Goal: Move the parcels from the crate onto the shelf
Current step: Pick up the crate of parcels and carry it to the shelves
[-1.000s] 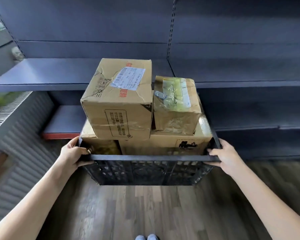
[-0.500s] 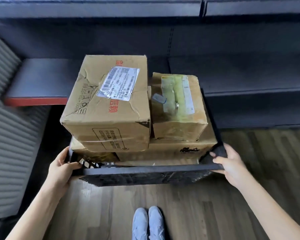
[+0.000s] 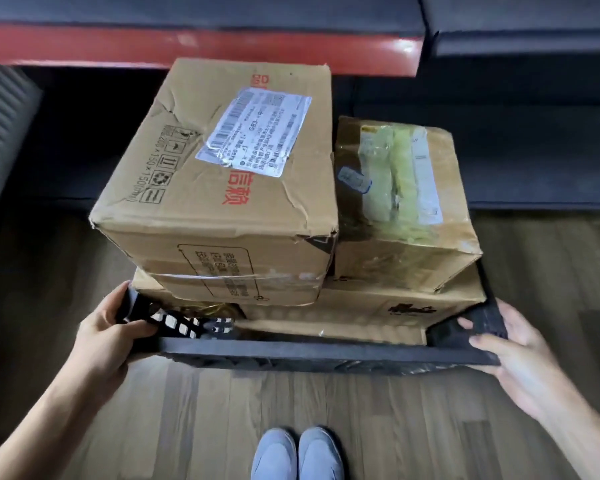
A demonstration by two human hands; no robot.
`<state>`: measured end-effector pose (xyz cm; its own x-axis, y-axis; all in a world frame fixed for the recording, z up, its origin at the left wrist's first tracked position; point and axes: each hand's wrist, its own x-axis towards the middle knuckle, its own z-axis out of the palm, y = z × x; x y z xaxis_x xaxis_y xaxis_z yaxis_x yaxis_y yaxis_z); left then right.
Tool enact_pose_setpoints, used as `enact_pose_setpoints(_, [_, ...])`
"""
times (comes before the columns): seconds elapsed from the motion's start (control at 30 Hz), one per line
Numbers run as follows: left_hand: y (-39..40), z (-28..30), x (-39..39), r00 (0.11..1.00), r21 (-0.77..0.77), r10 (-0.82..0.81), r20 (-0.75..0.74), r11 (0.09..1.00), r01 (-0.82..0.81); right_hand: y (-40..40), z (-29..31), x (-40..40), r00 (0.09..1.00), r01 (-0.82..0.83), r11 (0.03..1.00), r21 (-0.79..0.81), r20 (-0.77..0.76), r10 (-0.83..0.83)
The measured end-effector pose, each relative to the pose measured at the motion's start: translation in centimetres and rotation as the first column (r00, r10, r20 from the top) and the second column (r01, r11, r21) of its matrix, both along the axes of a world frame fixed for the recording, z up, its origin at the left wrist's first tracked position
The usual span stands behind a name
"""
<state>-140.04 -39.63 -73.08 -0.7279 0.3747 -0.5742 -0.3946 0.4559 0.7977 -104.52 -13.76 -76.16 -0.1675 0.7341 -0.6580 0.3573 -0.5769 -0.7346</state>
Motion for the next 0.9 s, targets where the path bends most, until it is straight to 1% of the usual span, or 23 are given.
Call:
enact_pose_setpoints(0.1, [-0.2,-3.8,0.3,1.0,-0.003,-0.019,0.003,1.0,0.019,0.3,-3.0,0.3,1.0,-0.016,1.0,0.023,-0.004,0.016])
enact_pose_setpoints(0.23, [-0.5,-7.2,0.7,1.0,-0.029,-0.007,-0.024,1.0,0.006,0.8,-5.6,0.6,0.999,-0.033,0.999,0.037,-0.035,0.034])
enact_pose_setpoints(0.5, [0.2,-9.5,-0.2,0.999,-0.045,0.019,-0.027,0.999,-0.02,1.7,-8.0,-0.3,0.998,-0.036,0.998,0.058,-0.055,0.039])
enact_pose_setpoints(0.7, [-0.4,-11.3,0.3,0.995,-0.083,0.102,0.006,0.991,-0.101,1.3,-9.4,0.2,0.999,-0.036,0.998,0.044,0.019,0.035])
enact_pose_setpoints(0.77, [-0.6,-11.8,0.2,0.995,-0.094,0.098,0.022,0.991,-0.095,1.1,-9.8,0.6,0.998,-0.031,0.998,0.051,0.048,0.029])
enact_pose_setpoints(0.9, [-0.4,-11.5,0.5,0.998,-0.113,0.065,-0.002,0.991,-0.065,1.2,-10.2,0.6,0.996,-0.022,0.999,0.05,0.089,0.018])
